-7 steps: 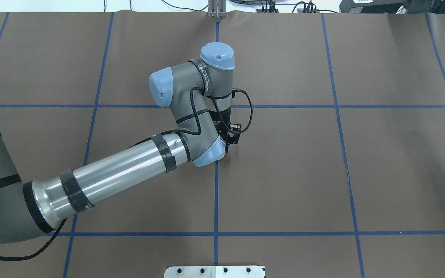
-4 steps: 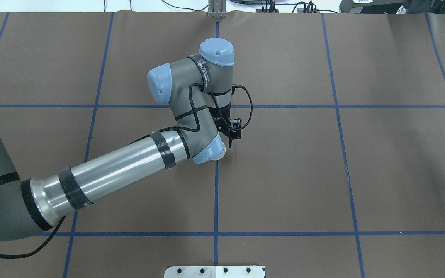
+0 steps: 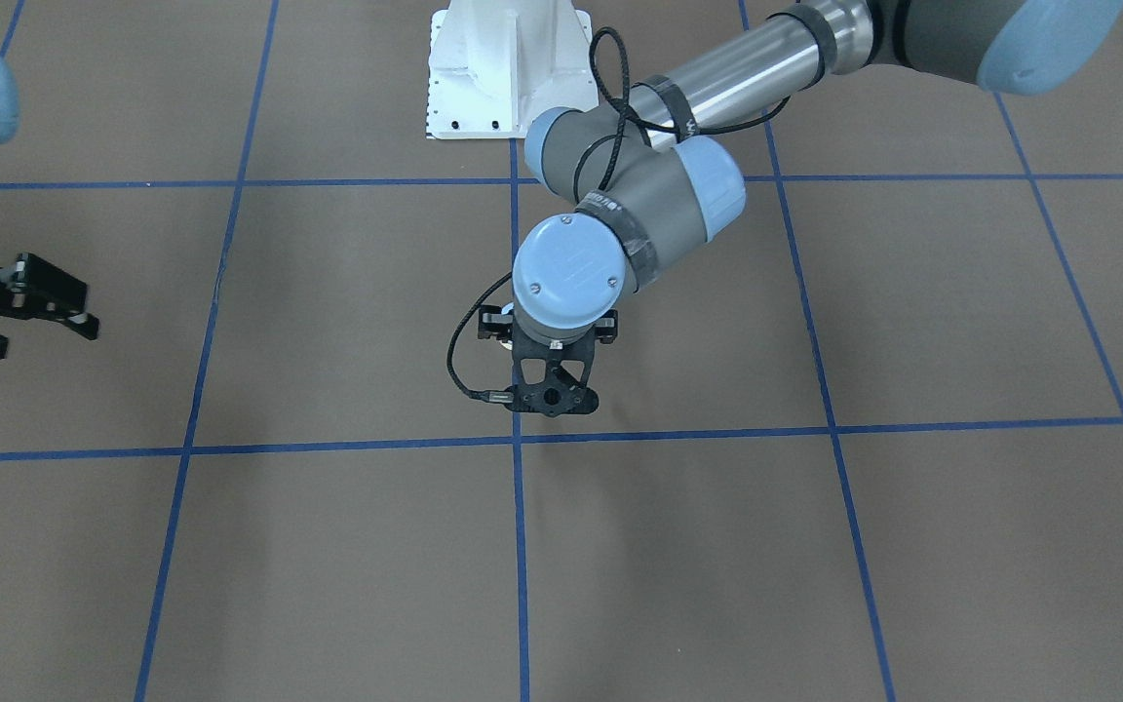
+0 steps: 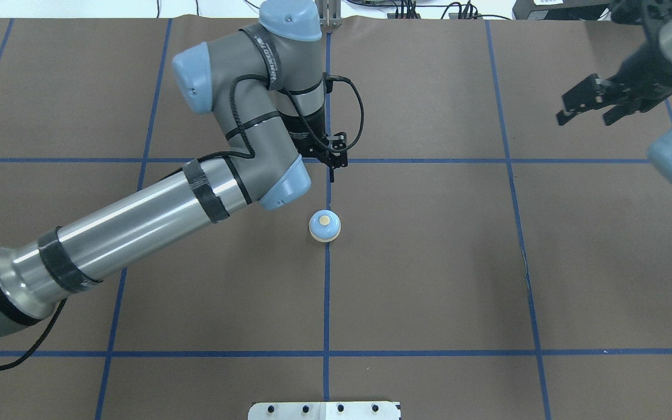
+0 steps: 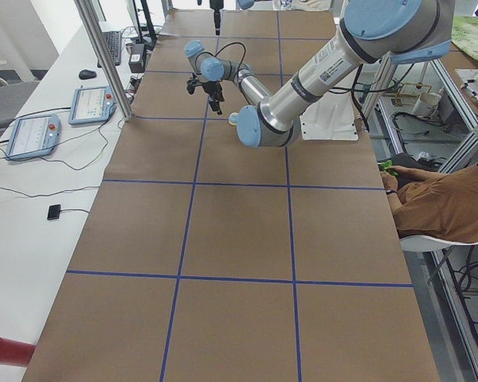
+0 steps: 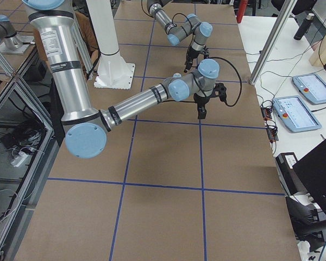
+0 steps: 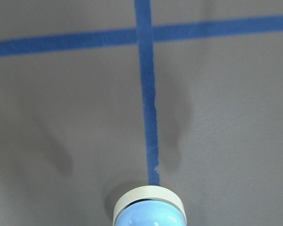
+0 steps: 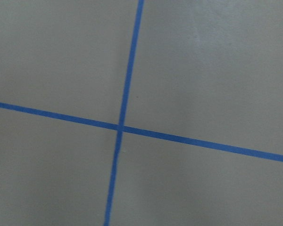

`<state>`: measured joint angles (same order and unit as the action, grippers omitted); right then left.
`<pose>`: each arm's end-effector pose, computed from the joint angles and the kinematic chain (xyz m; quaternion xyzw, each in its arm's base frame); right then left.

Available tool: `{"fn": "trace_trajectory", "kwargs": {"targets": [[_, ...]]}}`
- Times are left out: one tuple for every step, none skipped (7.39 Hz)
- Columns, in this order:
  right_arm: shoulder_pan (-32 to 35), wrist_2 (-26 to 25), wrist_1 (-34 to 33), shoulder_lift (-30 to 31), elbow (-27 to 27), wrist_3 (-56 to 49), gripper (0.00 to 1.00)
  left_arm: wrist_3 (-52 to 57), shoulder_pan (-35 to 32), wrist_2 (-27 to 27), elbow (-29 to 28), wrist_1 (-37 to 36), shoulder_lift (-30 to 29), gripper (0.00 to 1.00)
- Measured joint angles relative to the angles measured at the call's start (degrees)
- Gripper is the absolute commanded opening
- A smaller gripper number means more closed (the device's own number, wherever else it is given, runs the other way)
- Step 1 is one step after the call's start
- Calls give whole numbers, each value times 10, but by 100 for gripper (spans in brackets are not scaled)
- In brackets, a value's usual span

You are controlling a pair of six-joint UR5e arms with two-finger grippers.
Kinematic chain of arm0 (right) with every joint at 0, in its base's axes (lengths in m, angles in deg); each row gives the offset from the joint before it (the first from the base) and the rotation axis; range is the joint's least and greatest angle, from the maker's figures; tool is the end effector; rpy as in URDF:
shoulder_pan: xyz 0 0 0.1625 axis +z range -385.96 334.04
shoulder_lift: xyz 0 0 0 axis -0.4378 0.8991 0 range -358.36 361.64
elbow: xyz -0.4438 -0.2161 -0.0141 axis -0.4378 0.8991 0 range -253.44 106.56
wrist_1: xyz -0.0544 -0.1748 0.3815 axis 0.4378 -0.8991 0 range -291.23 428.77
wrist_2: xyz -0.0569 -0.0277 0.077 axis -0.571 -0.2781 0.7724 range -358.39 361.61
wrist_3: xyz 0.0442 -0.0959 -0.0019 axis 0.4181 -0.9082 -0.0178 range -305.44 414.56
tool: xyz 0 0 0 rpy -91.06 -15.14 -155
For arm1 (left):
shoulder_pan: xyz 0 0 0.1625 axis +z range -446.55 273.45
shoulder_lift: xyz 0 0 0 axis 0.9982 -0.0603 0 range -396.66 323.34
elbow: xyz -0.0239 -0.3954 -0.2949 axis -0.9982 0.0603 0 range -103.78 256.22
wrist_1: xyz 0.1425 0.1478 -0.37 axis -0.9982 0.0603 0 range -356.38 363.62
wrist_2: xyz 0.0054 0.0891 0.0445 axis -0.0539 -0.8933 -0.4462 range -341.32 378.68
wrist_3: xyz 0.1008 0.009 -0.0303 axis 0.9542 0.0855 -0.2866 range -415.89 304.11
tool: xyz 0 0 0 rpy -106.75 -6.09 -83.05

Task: Place and press bell with both arms
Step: 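Raise the left gripper away while moving the right gripper above the bell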

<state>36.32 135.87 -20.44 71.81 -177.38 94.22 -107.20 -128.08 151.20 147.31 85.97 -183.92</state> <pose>-0.2385 -0.5821 0.4096 0.0294 -0.4520 -0.0193 0.8913 0.5995 -0.6138 0.1965 -0.1085 0.4139 0.0736 0.9008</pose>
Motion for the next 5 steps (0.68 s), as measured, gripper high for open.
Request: {"fn": "trace_trajectory", "kwargs": {"targets": [[-59, -44, 0, -42, -4, 98, 70, 6, -19, 0, 69, -11, 57, 92], [-115, -89, -1, -77, -6, 178, 17, 29, -36, 0, 128, -15, 118, 91], [-170, -137, -2, -105, -4, 236, 0, 72, -54, -1, 176, -16, 178, 91], [-221, -185, -3, -136, 5, 281, 0, 119, -78, 0, 214, -18, 231, 91], [-257, -212, -3, -167, 25, 309, 0, 157, -99, 1, 252, -19, 278, 91]]}}
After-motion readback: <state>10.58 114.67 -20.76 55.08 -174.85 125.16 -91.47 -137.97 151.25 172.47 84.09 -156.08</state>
